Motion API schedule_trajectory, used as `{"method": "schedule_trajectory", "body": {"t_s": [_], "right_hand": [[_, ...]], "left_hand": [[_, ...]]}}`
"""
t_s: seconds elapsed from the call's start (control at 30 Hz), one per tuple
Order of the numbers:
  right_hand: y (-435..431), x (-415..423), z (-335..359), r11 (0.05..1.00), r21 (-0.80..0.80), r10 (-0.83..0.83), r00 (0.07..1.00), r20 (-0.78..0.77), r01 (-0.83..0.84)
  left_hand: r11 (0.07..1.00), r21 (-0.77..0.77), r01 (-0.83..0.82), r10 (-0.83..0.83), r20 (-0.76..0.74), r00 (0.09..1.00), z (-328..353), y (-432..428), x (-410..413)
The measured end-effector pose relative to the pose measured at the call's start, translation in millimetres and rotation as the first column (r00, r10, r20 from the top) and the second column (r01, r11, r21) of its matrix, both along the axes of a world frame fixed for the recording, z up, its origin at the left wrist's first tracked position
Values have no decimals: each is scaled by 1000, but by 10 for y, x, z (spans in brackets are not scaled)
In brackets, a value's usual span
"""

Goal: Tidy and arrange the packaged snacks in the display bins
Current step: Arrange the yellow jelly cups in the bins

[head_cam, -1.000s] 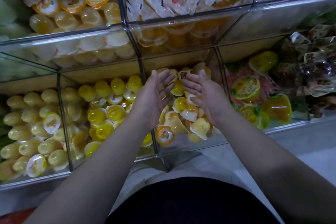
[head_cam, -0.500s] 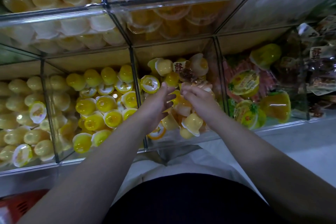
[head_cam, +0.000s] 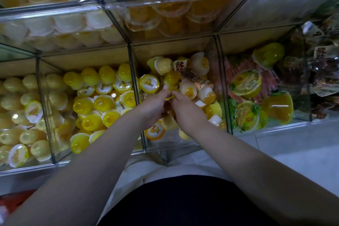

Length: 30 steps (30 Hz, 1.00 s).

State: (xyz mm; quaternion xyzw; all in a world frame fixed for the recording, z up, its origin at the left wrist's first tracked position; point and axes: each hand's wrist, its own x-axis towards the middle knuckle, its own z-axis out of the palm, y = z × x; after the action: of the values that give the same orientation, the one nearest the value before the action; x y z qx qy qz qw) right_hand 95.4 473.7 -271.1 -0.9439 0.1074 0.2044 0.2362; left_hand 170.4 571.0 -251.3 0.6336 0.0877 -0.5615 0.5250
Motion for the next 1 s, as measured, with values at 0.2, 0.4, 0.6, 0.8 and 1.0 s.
{"method": "schedule_trajectory", "body": {"t_s": [0.2,0.4,0.6,0.8,1.0], "right_hand": [[21,125,81,983,-180,41,999,31,-34],[-23,84,41,993,-115,1,995,96,10],[-122,131,236,833,308,-530,823,205,460],[-57,270,478,377,628,-791,589,-165,681],[73,291,737,201,757,-772,577,-267,621]], "left_hand": [[991,-26,-131,131,-4,991,-21,112,-73],[988,-24,-155,156,10,988,49,228,-4],[985,-27,-168,168,-17,986,80,245,53],[973,-122,-196,196,-11,981,237,266,107],[979,-177,-102,128,142,982,483,492,190]]}}
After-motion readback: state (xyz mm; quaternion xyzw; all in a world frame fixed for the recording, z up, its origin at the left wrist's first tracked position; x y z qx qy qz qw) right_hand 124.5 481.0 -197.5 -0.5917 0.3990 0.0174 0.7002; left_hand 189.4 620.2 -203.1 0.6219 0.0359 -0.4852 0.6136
